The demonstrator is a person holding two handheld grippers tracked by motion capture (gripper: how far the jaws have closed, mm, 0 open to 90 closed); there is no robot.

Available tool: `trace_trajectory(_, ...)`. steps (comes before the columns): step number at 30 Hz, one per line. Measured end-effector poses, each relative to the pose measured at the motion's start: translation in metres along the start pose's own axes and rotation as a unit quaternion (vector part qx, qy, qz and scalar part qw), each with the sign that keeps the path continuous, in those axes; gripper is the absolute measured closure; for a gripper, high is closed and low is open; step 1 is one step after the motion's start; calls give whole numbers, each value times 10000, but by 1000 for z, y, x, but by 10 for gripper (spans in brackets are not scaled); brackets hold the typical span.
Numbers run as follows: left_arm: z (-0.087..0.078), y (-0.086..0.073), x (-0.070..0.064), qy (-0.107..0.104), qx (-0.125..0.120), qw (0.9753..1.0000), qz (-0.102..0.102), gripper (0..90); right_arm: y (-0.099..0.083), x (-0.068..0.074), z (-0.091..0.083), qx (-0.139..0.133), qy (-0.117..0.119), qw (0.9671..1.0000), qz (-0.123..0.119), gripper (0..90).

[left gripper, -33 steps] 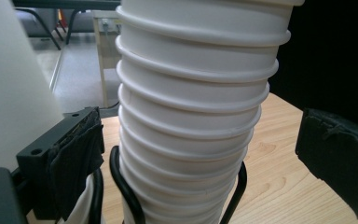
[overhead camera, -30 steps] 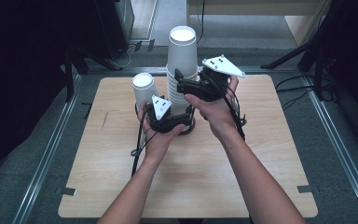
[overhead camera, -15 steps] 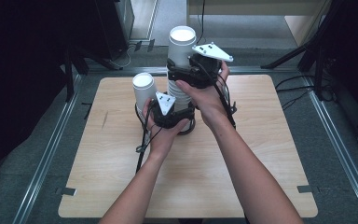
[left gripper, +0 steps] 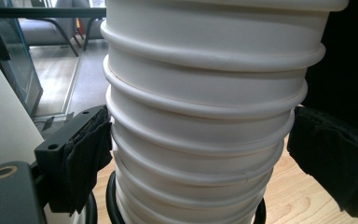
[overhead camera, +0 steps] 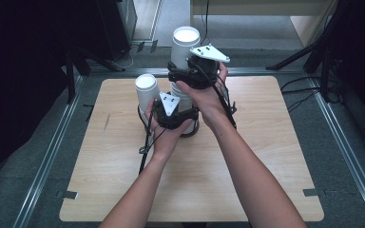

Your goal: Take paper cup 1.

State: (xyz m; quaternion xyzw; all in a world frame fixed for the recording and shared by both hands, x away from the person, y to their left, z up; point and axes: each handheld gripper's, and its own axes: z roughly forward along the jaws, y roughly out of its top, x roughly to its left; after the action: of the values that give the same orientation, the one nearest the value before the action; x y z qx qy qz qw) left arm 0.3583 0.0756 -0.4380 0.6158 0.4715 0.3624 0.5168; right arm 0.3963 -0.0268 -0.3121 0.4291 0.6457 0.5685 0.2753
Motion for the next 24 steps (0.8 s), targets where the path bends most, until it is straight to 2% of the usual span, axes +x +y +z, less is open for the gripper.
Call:
trace_trajectory(4,0,0,0,-17,11,10000,-15,70,2,0,-1,6,1,10000,-2,108)
trace_trajectory(15,-1,1,1,-35,16,10000,-71,75,18,0,-7,-282,72,9996,25,113)
trace_trajectory(18,-1,1,1,-38,26,10000,-62,76,23,1,-9,-438,13,9990,-73,122)
trace_trajectory(24,-2,1,2,-57,31,10000,-58,78,29,4,-12,-635,17,9980,-37,134)
